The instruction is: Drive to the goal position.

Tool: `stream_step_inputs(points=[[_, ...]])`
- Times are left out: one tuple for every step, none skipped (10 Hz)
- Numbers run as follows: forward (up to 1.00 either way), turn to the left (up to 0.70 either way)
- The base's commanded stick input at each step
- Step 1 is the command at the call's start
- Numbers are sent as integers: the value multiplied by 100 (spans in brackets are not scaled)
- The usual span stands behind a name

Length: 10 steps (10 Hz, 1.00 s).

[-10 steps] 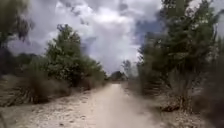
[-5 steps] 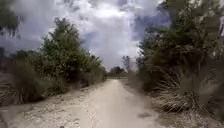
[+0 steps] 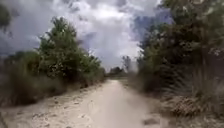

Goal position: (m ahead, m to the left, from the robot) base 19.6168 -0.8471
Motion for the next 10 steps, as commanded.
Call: stream_step_inputs(points=[[50,0],[50,0],[50,0],[50,0],[50,0],[50,0],[50,0],[50,0],[50,0],[50,0]])
